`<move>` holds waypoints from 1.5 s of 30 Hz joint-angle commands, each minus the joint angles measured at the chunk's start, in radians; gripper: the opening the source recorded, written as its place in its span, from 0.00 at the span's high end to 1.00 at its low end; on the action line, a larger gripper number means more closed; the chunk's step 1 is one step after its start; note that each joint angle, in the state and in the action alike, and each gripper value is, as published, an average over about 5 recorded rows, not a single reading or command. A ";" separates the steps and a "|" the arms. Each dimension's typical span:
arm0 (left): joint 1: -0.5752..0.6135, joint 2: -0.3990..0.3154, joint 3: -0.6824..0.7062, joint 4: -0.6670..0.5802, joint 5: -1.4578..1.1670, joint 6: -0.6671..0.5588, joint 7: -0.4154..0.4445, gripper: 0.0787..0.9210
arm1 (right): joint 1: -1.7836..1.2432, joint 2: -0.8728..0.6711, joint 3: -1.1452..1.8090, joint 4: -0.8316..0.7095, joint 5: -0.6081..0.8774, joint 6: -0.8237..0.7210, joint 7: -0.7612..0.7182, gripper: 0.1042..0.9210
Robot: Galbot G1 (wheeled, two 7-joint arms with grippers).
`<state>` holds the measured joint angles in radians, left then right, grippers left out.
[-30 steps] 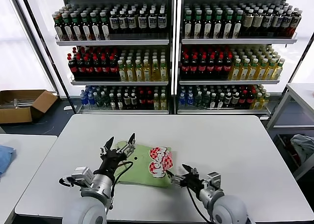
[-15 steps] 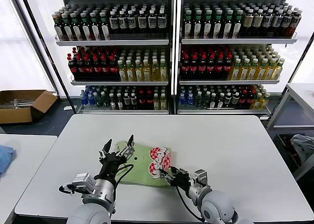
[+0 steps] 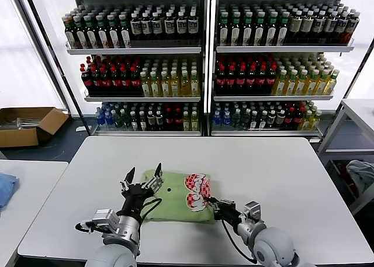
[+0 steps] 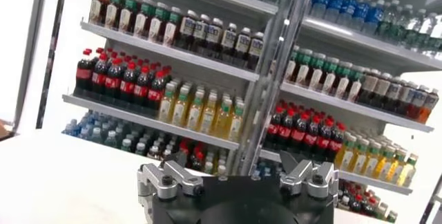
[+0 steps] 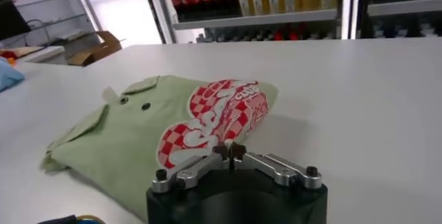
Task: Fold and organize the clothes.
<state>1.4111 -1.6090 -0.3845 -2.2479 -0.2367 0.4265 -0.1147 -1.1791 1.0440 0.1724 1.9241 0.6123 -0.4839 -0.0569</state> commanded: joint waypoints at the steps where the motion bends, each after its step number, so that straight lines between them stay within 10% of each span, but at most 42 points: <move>1: -0.002 0.041 0.003 0.018 0.015 -0.007 0.014 0.12 | -0.129 -0.058 0.212 0.027 -0.009 0.036 -0.081 1.00; 18: -0.023 0.318 -0.079 0.160 -0.017 -0.063 0.099 0.12 | -0.252 -0.079 0.342 0.039 -0.019 0.067 -0.131 1.00; 34: -0.048 0.343 -0.069 0.187 -0.027 -0.066 0.108 0.12 | -0.289 -0.101 0.417 0.024 -0.024 0.090 -0.130 0.99; 45: -0.044 0.342 -0.075 0.175 -0.027 -0.065 0.112 0.12 | -0.278 -0.093 0.422 0.026 -0.038 0.133 -0.120 0.64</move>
<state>1.3686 -1.2813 -0.4563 -2.0774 -0.2631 0.3637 -0.0061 -1.4545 0.9520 0.5746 1.9496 0.5827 -0.3758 -0.1817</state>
